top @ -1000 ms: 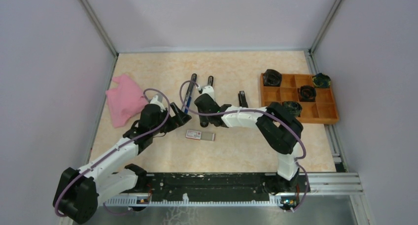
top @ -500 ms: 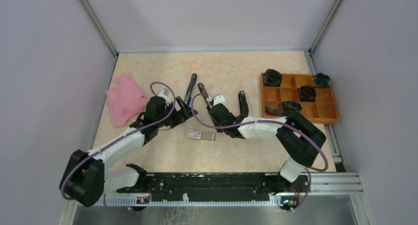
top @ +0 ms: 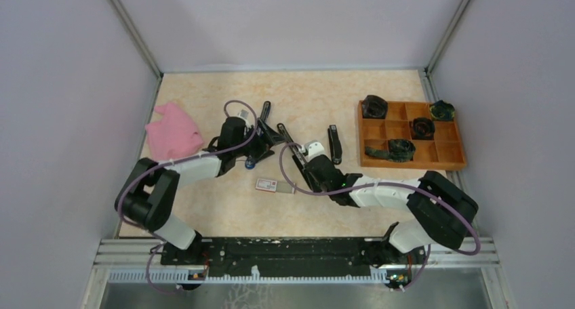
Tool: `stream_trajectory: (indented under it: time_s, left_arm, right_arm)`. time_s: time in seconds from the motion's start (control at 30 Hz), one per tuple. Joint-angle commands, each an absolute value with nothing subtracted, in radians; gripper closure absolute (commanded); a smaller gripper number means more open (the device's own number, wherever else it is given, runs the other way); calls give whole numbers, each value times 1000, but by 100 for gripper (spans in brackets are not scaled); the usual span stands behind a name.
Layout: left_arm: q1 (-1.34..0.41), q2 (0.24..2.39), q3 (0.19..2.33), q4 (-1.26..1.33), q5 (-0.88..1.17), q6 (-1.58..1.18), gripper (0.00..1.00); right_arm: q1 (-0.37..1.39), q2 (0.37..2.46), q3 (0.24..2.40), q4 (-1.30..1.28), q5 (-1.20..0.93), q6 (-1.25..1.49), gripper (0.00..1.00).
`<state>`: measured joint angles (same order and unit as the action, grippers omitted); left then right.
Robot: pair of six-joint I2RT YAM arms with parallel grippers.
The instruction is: Load the staples into the stapler
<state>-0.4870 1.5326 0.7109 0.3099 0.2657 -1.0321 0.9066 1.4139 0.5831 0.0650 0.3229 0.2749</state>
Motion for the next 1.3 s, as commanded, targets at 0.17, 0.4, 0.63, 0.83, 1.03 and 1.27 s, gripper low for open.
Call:
stream_trajectory:
  time_s: [0.17, 0.4, 0.63, 0.83, 1.03, 1.27]
  left_arm:
    - [-536, 1757, 832, 439, 223, -1125, 16]
    - [-542, 1855, 895, 421, 180, -1125, 23]
    - [-549, 1939, 946, 436, 150, -1116, 27]
    - [-550, 1926, 964, 490, 77, -1001, 31]
    - [-549, 1866, 915, 668, 72, -886, 34]
    - [-554, 1844, 877, 837, 143, -807, 38]
  right_arm:
    - [898, 1337, 512, 258, 296, 235, 97]
    - [894, 1339, 497, 282, 273, 245, 100]
    - [891, 1343, 491, 305, 236, 252, 100]
    - [890, 1353, 491, 308, 225, 252, 100]
    - [888, 1363, 490, 317, 223, 252, 100]
    - [888, 1369, 484, 336, 221, 249, 100]
